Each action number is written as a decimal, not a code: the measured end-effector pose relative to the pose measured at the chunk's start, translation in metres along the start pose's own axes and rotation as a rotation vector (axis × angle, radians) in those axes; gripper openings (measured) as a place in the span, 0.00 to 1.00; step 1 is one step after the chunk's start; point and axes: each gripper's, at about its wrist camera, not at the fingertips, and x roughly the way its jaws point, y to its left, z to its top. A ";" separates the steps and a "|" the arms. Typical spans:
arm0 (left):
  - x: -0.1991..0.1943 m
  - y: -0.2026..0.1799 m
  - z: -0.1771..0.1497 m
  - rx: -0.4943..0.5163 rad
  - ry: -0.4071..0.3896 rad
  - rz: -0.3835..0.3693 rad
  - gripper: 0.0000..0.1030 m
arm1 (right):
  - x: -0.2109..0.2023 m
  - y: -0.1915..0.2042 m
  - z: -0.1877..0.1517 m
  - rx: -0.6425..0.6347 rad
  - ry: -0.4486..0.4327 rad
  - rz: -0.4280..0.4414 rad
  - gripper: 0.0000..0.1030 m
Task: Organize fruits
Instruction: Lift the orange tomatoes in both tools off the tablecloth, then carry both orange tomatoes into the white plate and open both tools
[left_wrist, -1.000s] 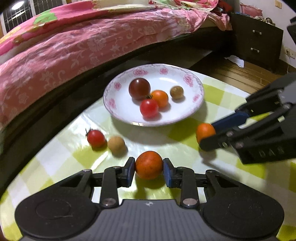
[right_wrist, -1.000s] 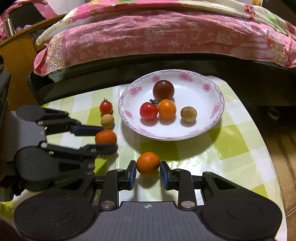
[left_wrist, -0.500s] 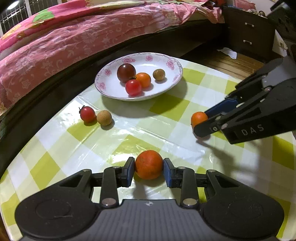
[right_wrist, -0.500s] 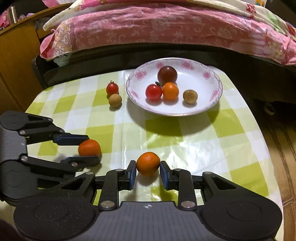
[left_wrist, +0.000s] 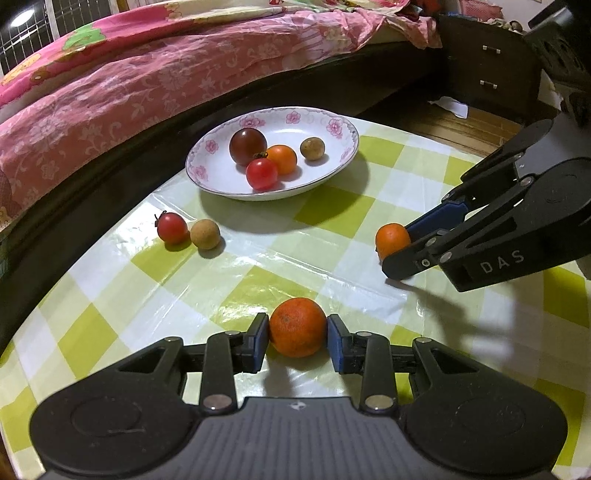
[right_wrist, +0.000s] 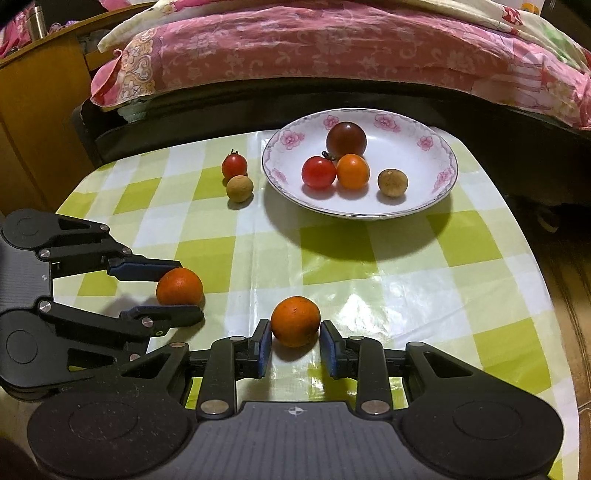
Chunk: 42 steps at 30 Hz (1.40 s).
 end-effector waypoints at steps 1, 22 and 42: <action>0.000 0.000 0.000 -0.001 0.001 0.001 0.40 | 0.000 -0.001 0.000 0.005 0.001 0.005 0.26; -0.004 0.001 -0.004 -0.024 0.004 0.010 0.40 | 0.003 -0.003 0.002 0.017 -0.034 0.004 0.28; -0.001 0.012 0.025 -0.059 -0.061 0.025 0.40 | -0.013 -0.002 0.015 0.031 -0.110 0.006 0.24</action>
